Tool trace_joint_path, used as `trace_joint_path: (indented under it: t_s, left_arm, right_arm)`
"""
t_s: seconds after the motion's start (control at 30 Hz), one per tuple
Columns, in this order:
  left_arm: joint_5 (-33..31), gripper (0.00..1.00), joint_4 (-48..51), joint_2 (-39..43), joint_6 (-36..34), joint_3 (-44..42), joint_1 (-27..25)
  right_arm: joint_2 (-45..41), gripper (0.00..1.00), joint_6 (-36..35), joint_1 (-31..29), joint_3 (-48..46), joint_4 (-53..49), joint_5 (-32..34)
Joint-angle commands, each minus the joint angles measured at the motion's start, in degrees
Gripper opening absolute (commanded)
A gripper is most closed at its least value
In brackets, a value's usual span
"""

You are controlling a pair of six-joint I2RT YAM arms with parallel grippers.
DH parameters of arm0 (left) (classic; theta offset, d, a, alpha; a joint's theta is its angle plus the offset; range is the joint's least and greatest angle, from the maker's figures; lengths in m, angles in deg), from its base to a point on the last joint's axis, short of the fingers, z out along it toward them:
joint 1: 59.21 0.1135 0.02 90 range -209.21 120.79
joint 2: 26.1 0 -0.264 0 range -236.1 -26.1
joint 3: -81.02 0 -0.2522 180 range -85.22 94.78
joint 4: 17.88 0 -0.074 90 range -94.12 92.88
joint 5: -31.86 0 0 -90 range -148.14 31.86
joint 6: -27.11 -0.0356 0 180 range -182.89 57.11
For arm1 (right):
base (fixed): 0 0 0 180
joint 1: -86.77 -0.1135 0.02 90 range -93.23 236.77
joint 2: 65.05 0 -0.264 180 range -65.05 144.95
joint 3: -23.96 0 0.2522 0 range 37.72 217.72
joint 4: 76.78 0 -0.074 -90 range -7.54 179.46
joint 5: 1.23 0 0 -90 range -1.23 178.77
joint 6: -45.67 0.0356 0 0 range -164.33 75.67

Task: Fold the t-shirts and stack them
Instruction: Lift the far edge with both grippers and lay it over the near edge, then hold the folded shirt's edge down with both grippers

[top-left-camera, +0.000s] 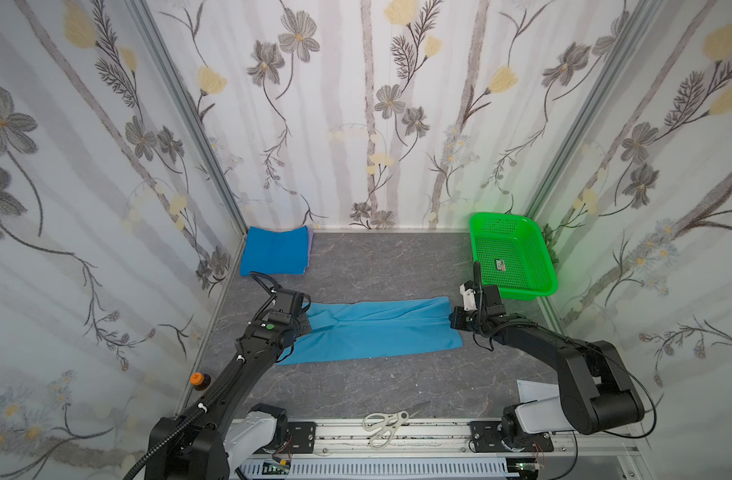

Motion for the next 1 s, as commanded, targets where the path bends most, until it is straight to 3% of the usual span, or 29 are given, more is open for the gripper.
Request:
trace_joint_path:
  t_s: [0.0,0.07,0.13,0.33,0.43,0.97]
  left_arm:
    - [-0.71,0.00,1.07,1.39,1.27,-0.81,-0.21]
    - [-0.22,0.00,0.91,1.83,1.28,-1.30,-0.37]
    - [-0.18,0.00,1.07,1.63,1.26,-1.43,-0.50]
    - [-0.25,0.00,0.72,1.51,1.15,-1.62,-0.65]
    - [-0.22,0.00,0.73,1.51,1.02,-1.63,-0.63]
    - [-0.13,0.00,0.27,0.21,0.72,-1.32,-0.75]
  right_arm:
    - [-3.18,0.56,2.30,0.09,0.15,1.78,2.99]
    - [-4.60,0.69,2.58,0.31,1.65,0.45,3.18]
    - [-4.87,0.74,2.84,0.69,3.10,0.07,2.30]
    - [2.47,0.65,1.57,1.32,7.12,-2.96,-4.95]
    - [5.67,0.54,1.35,1.11,6.73,-2.73,-6.57]
    - [6.12,0.48,1.31,-1.34,4.26,-0.45,-6.16]
